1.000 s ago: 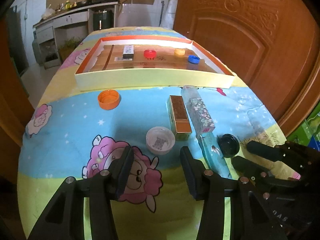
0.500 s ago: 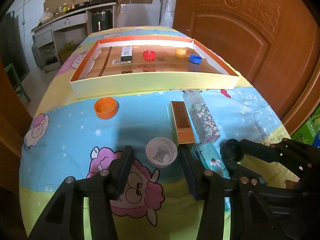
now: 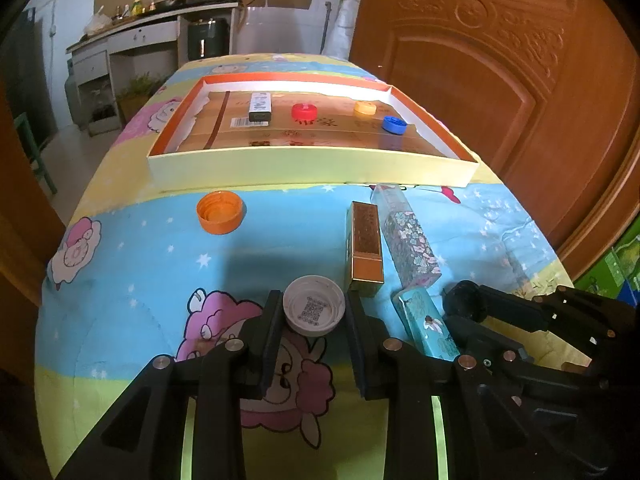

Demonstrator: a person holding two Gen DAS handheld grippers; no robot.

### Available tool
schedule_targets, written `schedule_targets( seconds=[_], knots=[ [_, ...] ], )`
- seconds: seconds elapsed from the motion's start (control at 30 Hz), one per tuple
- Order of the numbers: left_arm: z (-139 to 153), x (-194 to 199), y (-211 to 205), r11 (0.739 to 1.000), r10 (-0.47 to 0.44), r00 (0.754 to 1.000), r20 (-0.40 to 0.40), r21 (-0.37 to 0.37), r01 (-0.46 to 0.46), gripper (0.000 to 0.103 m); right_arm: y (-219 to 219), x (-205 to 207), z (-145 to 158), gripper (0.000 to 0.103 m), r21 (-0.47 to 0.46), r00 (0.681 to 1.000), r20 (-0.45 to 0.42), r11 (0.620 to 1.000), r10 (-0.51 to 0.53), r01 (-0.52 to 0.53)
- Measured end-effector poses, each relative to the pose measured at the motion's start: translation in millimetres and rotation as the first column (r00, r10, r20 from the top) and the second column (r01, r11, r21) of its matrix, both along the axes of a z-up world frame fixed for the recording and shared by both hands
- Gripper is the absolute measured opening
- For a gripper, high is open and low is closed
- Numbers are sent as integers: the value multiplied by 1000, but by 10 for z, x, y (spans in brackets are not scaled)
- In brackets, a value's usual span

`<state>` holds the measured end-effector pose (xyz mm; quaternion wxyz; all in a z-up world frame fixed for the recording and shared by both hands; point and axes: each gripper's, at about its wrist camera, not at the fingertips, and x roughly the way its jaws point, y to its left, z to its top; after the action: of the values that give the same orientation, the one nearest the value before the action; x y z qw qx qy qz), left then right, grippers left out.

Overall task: Organize rigid objects
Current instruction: 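Grasp the white cap with the left tool while the right tool grasps the black cap, then carry the white cap and black cap over the cardboard box lid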

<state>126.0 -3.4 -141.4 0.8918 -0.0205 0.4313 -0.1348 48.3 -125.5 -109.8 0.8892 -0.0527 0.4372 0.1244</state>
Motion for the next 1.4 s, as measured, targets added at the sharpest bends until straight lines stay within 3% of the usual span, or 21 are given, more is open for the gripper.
schedule_targets(
  seconds=[0.63,1.4],
  knots=[
    [235,-170,0,1000,-2,1000,31,-24,3,31,-58,-81,195,29,-4,999,32,1000,-24,24],
    [772,-106,32,999,11,991,132,-52,-5,31,-142,75,723,30,-13,988,150,999,-29,31]
  ],
)
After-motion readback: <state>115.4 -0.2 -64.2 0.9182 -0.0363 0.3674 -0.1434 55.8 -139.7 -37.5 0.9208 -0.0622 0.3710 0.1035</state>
